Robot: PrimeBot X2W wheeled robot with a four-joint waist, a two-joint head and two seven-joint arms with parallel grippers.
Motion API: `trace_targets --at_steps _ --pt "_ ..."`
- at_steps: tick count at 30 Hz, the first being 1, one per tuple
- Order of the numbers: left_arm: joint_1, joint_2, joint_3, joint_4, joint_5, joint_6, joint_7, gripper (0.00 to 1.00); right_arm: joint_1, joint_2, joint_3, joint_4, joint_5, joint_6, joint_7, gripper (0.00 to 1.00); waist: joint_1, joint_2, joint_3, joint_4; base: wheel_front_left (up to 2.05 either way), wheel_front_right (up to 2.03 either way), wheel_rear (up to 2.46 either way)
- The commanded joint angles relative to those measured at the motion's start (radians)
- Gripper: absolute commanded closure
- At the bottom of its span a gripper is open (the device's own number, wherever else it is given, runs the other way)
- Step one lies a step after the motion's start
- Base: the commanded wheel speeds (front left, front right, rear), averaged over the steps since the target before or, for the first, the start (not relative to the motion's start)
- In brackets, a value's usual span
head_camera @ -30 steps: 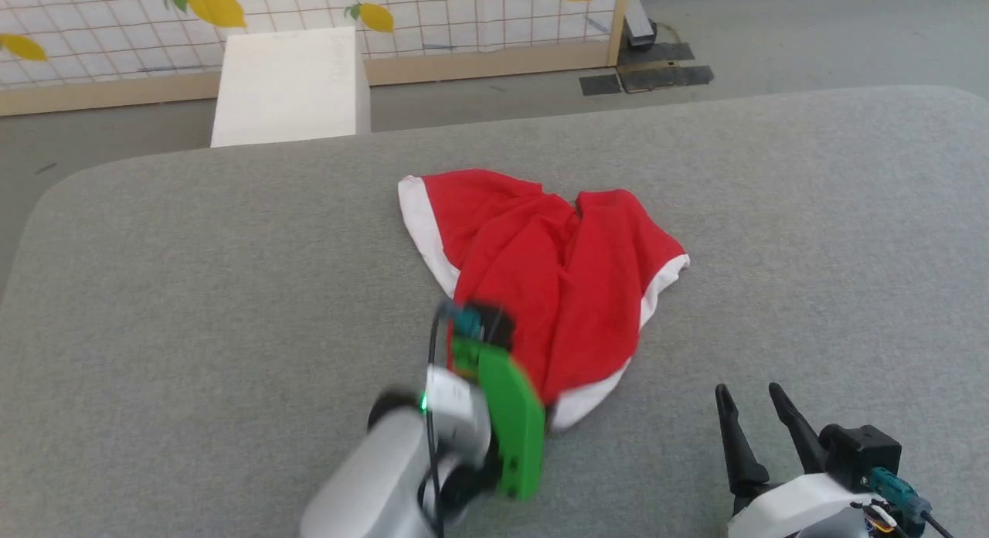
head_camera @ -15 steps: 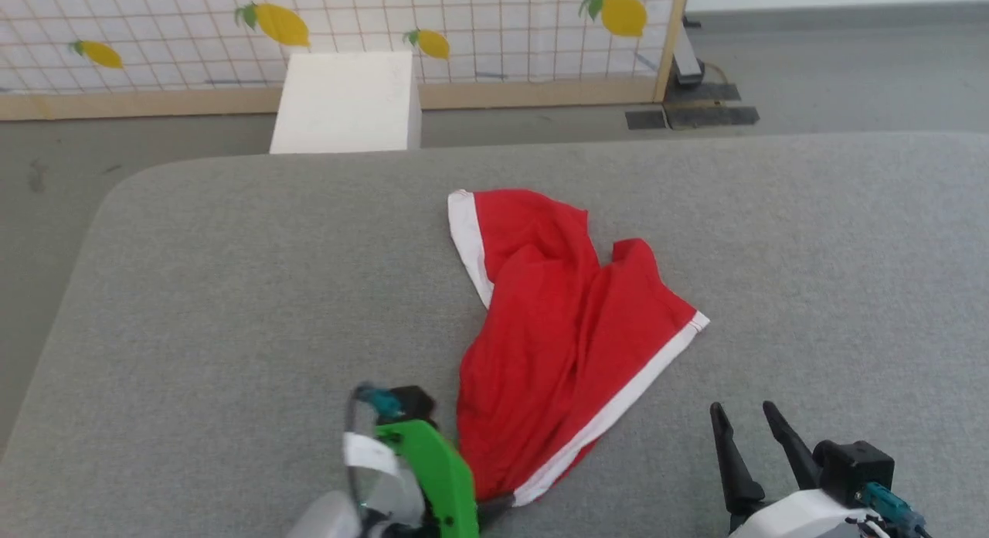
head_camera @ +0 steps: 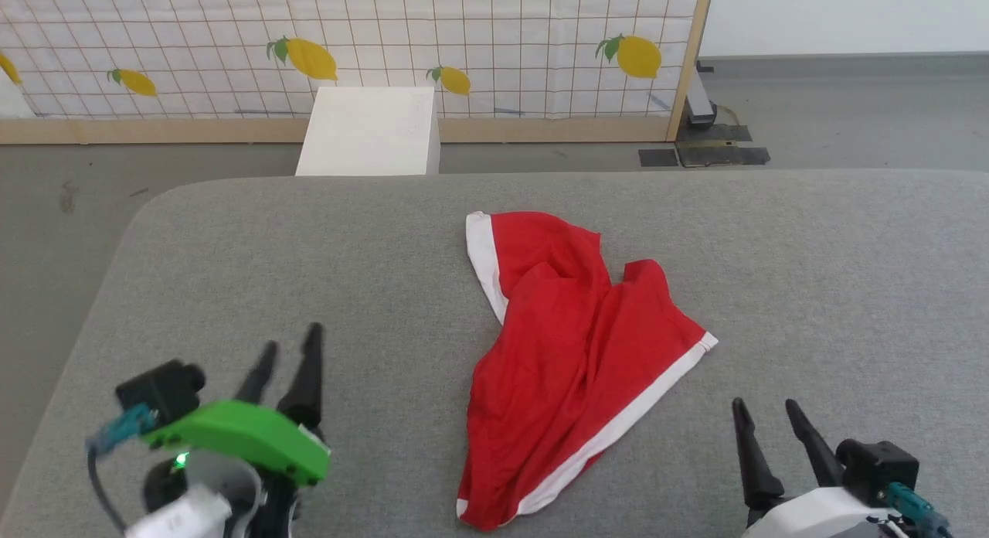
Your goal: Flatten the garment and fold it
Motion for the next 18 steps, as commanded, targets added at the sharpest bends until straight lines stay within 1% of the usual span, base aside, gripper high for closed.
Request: trace_targets --at_steps 1,5,7,12,16,18 --pt "0.03 0.014 -0.003 0.003 0.063 -0.018 -0.081 0.0 -0.001 0.0 -0.01 -0.009 -0.006 -0.002 -0.002 0.0 0.0 0.0114 0.003 0.001 0.0 0.0 0.0" --pt "0.072 0.013 -0.038 0.046 0.184 -0.044 -0.276 0.0 -0.023 0.0 -0.043 -0.026 -0.006 -0.002 0.031 0.0 0.0 0.0114 0.017 0.007 0.0 0.0 0.0" --pt "0.089 0.002 -0.052 0.072 0.218 -0.052 -0.319 0.0 -0.042 0.0 -0.057 -0.021 0.003 -0.002 0.087 0.0 0.0 0.0114 0.028 0.009 0.0 0.0 0.0" --pt "0.105 -0.032 -0.051 0.1 0.263 -0.059 -0.35 0.0 -0.159 0.0 -0.082 -0.002 -0.004 -0.002 0.254 0.0 0.0 0.0114 0.071 0.012 0.0 0.0 0.0" --pt "0.096 -0.061 -0.036 0.088 0.292 -0.066 -0.354 0.0 -0.301 0.0 -0.085 0.047 -0.073 -0.002 0.432 0.0 0.0 0.0114 0.115 0.032 0.0 0.0 0.0" --pt "0.09 -0.073 -0.028 0.077 0.308 -0.071 -0.354 0.0 -0.372 0.0 -0.08 0.089 -0.119 -0.002 0.546 0.0 0.0 0.0114 0.138 0.047 0.0 0.0 0.0"
